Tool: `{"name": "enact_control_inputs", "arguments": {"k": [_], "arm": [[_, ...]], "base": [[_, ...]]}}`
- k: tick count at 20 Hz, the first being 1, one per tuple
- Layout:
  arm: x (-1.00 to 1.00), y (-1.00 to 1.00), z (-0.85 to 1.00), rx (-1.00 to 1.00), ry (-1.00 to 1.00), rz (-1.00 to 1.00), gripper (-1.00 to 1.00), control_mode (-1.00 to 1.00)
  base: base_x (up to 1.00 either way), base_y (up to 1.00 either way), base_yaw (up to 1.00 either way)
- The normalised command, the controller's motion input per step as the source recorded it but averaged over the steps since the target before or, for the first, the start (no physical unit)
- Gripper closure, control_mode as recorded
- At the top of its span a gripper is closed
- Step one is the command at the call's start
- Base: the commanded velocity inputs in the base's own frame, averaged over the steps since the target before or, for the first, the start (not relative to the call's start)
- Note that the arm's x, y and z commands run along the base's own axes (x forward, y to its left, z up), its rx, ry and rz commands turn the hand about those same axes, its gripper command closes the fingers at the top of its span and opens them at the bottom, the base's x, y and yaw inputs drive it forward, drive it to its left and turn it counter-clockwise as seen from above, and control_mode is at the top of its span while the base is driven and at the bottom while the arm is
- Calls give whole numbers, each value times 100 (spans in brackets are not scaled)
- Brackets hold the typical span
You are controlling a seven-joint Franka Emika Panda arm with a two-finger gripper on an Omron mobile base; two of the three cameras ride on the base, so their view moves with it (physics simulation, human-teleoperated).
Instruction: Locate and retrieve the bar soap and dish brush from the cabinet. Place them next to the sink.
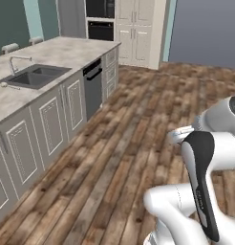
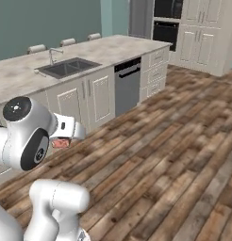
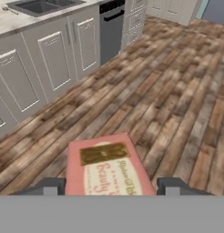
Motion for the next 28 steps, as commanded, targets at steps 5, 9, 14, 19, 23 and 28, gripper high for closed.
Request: {"name": "enact_control_inputs", "arguments": {"k": [5, 9, 14, 19, 23, 28], "arm": [[0, 0, 0, 0, 0, 0, 100, 100], [0, 0, 0, 0, 0, 0, 100, 100], [0, 0, 0, 0, 0, 0, 100, 100], [0, 0, 0, 0, 0, 0, 100, 100], [0, 0, 0, 0, 0, 0, 100, 100], [0, 0, 0, 0, 0, 0, 100, 100]], "base": [[68, 18, 21], [69, 14, 21], [75, 7, 22], [79, 0, 26], [74, 0, 29], [70, 0, 31]]}}
